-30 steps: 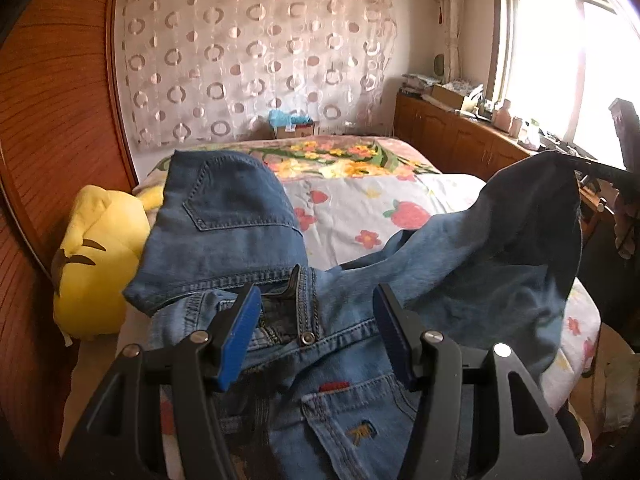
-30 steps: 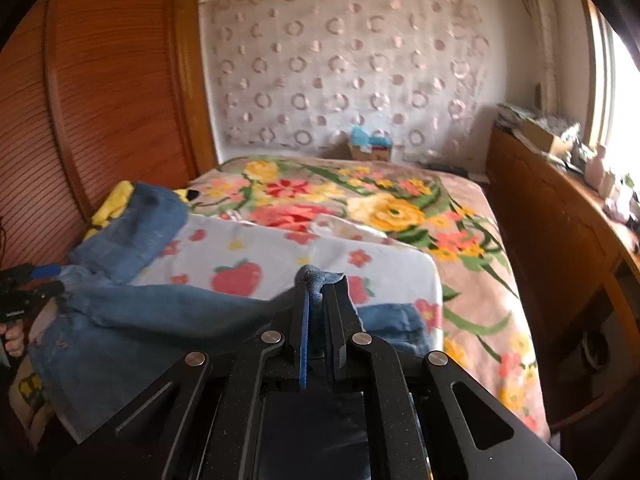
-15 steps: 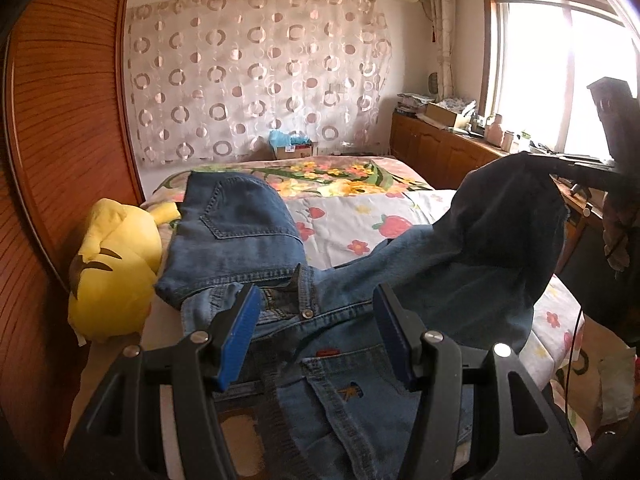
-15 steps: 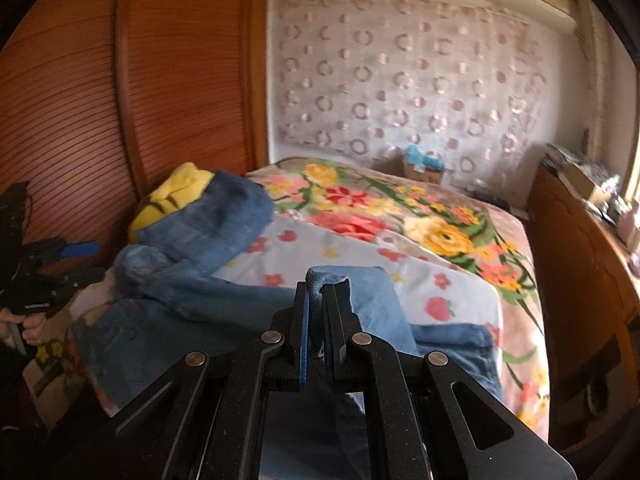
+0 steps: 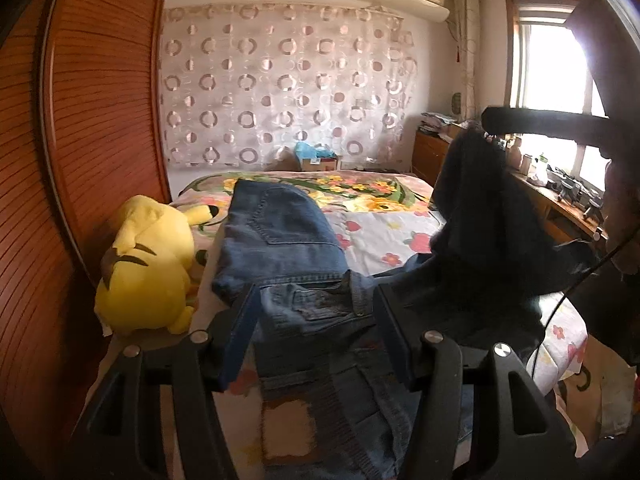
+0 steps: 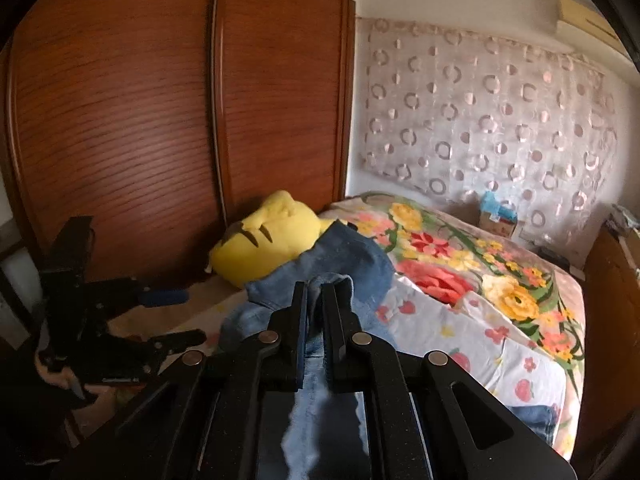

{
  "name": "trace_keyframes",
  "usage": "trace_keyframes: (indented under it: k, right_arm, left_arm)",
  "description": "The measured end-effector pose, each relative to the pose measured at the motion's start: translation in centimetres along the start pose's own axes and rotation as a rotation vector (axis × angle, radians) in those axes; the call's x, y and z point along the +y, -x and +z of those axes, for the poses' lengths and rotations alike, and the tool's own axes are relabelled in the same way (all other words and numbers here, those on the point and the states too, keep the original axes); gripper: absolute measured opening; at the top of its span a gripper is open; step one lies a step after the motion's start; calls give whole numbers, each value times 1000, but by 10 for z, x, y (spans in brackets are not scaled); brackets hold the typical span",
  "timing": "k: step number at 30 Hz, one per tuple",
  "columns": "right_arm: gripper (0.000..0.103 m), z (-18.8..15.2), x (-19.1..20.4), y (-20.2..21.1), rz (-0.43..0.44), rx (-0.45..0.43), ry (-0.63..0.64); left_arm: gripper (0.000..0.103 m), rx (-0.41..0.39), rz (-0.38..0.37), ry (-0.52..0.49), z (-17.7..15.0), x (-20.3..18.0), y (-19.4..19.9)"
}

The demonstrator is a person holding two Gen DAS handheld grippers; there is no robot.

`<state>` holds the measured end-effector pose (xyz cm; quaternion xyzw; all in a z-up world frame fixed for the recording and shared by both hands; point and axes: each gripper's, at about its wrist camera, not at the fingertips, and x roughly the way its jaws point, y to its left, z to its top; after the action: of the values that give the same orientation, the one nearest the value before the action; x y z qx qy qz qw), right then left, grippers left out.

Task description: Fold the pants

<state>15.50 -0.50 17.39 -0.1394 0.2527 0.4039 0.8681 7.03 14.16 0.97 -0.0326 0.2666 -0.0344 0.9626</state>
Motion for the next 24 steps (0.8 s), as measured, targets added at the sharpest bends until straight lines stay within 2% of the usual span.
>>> trace_keyframes:
  k: [2,8,17,24]
  right_arm:
    - [49,-3,0,-6,-4,8,-7]
    - [49,-34,-26,-6,-39,61,-44]
    - [49,-103,-59,11,-91,126,-121]
    - [52,-143,-66,-24,-72,195,-155]
  left_arm:
    - [58,3,2,5,-2,4,1]
    - [58,18,-17,12,-9,0,-8]
    - [58,75,-75,-18,-24,-31,-38]
    - [57,113,-95,-35,-31,-39,-57]
